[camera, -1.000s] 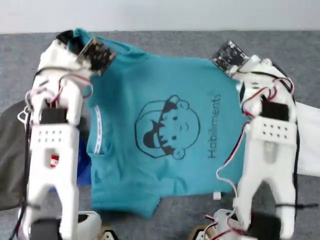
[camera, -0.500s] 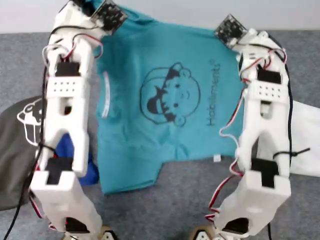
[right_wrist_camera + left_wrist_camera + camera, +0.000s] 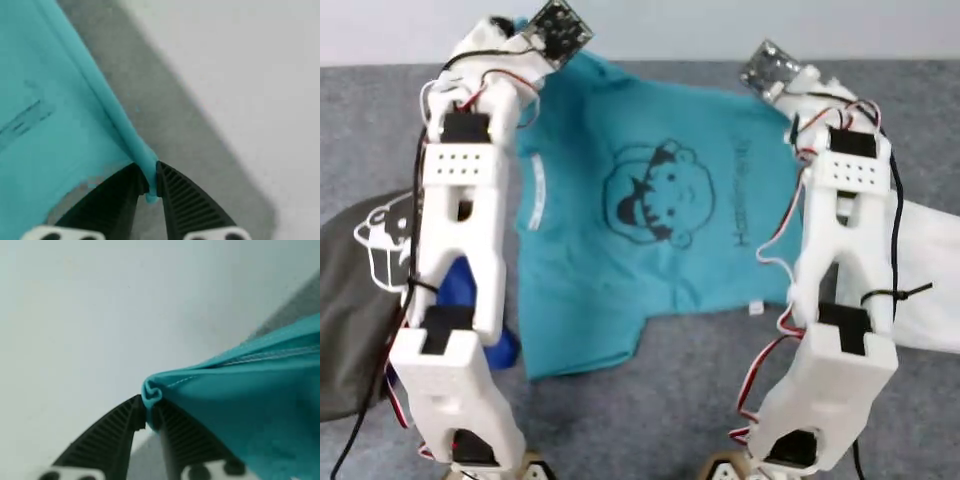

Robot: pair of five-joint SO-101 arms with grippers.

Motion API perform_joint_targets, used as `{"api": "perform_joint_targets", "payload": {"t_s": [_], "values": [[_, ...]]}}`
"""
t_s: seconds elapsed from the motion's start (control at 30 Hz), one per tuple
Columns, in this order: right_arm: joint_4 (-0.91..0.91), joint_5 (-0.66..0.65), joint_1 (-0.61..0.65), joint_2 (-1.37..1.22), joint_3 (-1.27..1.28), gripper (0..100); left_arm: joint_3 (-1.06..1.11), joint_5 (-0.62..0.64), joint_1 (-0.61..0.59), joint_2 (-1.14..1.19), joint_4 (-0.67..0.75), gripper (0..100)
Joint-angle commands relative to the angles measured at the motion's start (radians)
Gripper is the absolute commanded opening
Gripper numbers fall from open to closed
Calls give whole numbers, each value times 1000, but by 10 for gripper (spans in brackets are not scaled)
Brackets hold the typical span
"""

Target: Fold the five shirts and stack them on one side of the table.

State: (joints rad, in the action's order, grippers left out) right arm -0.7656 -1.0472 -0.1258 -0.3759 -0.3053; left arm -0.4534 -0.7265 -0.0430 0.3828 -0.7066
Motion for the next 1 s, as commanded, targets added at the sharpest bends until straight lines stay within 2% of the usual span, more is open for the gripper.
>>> {"api": "perform_joint_targets", "payload": {"t_s": [0.0,0.2,0.4,0.6,0.97], "values": [[-199,-11,-2,53,-72,10,-125,-9,-11,-20,-264,14],[-461,-5,-1,102,-71,11,-266,-9,-5,-18,-703,14],[-668,37,-4,114,-71,11,-314,-9,-3,-17,-1033,14],[-816,37,-21,108,-71,11,-125,-6,-26,-86,-1051,14],[-940,32,-65,105,-64,11,527,-28,54,-454,-1048,14]]}}
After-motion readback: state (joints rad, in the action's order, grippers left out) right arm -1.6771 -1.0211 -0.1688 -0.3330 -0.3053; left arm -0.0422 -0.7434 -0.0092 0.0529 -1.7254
